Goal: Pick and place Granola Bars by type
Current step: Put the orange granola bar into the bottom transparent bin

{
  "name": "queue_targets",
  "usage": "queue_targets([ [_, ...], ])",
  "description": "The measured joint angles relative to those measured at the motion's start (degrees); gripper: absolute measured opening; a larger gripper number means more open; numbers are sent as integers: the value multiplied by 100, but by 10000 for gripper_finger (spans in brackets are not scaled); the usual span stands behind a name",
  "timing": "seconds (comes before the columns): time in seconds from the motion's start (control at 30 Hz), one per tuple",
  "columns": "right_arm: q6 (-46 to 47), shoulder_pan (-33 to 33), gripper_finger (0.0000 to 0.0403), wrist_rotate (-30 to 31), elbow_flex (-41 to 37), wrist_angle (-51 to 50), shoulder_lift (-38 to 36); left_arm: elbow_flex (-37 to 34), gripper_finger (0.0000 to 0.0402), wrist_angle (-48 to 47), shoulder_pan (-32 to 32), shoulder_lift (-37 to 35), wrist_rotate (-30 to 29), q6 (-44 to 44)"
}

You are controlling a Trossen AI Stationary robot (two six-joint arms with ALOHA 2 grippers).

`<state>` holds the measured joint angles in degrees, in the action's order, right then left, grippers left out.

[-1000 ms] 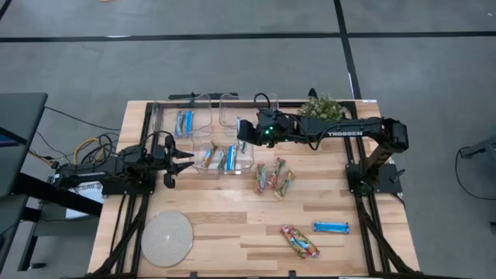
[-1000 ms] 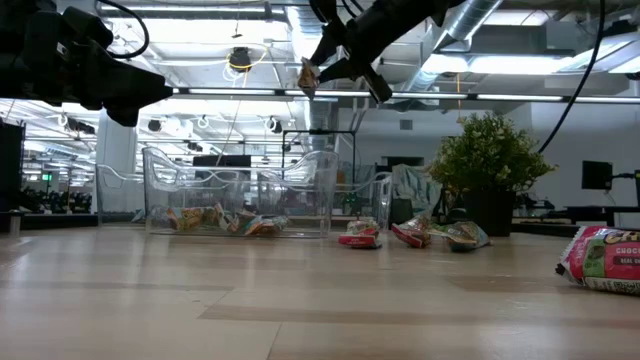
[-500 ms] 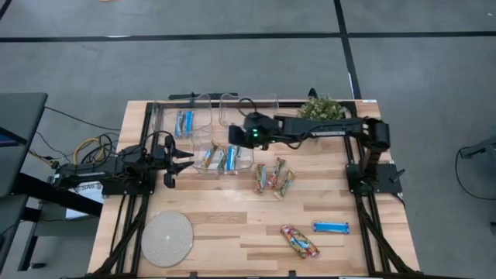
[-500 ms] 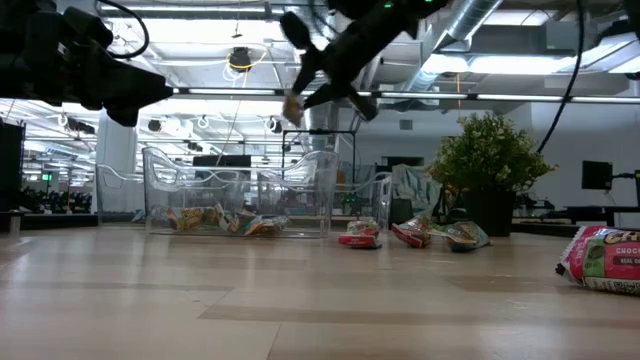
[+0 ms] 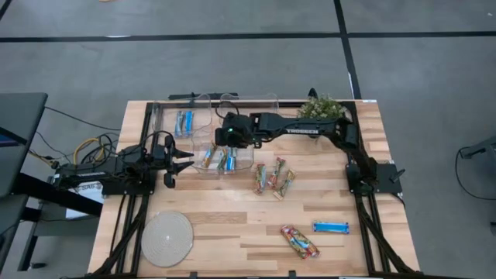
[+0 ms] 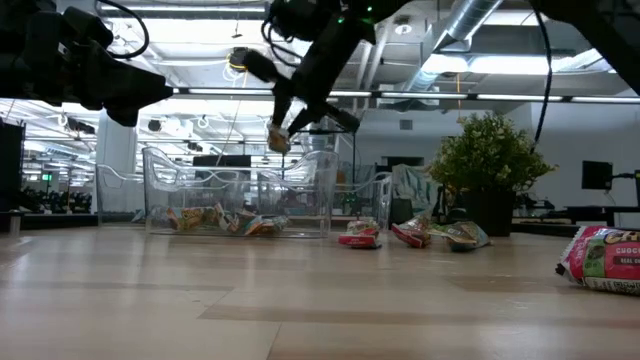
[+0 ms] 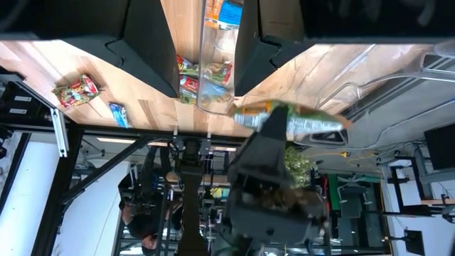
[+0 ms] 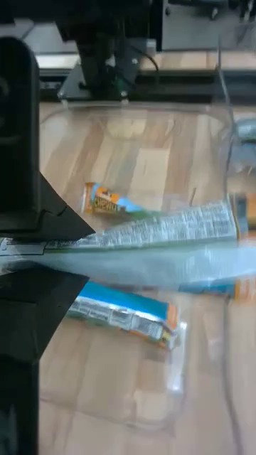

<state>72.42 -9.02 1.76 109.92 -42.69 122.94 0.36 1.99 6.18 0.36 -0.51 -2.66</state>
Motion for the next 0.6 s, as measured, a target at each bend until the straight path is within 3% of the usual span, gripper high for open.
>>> queue_targets([
  [0.6,793,168,43,-41,42,-129,536,0,128,-3,2,0,-2,-2],
])
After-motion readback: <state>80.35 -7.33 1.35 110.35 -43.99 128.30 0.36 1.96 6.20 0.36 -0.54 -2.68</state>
